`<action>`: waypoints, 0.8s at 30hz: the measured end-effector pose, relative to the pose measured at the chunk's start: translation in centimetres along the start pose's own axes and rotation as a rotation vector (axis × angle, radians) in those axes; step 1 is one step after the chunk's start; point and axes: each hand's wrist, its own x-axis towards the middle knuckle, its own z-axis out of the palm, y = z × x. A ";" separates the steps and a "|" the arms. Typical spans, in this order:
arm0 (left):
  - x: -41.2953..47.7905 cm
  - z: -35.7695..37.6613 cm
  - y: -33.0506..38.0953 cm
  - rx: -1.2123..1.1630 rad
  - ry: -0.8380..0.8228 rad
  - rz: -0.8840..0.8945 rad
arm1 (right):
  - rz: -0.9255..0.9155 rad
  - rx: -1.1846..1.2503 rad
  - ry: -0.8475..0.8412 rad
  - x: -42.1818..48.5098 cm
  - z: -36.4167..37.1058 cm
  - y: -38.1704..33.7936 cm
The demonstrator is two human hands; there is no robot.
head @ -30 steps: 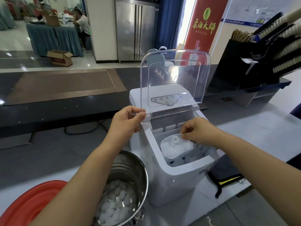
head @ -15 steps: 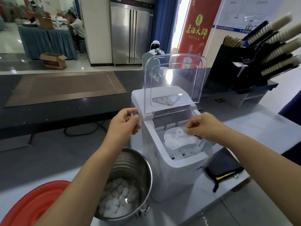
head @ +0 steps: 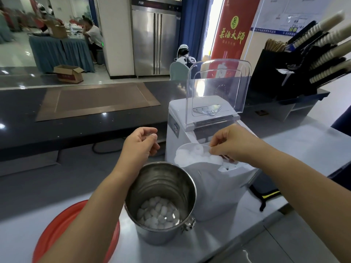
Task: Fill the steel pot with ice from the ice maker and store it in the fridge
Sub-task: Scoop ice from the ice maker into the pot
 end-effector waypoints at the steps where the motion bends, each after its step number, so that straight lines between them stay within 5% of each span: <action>1: -0.1 -0.4 -0.1 -0.009 0.004 -0.003 | 0.011 0.006 -0.003 -0.3 0.5 -0.3; 16: -1.6 -4.3 -0.4 -0.002 0.019 -0.016 | -0.022 -0.427 0.115 -2.3 9.3 -2.1; 24: -1.4 -4.9 -0.6 -0.002 0.021 -0.008 | -0.005 -0.539 -0.031 -1.0 13.9 -2.8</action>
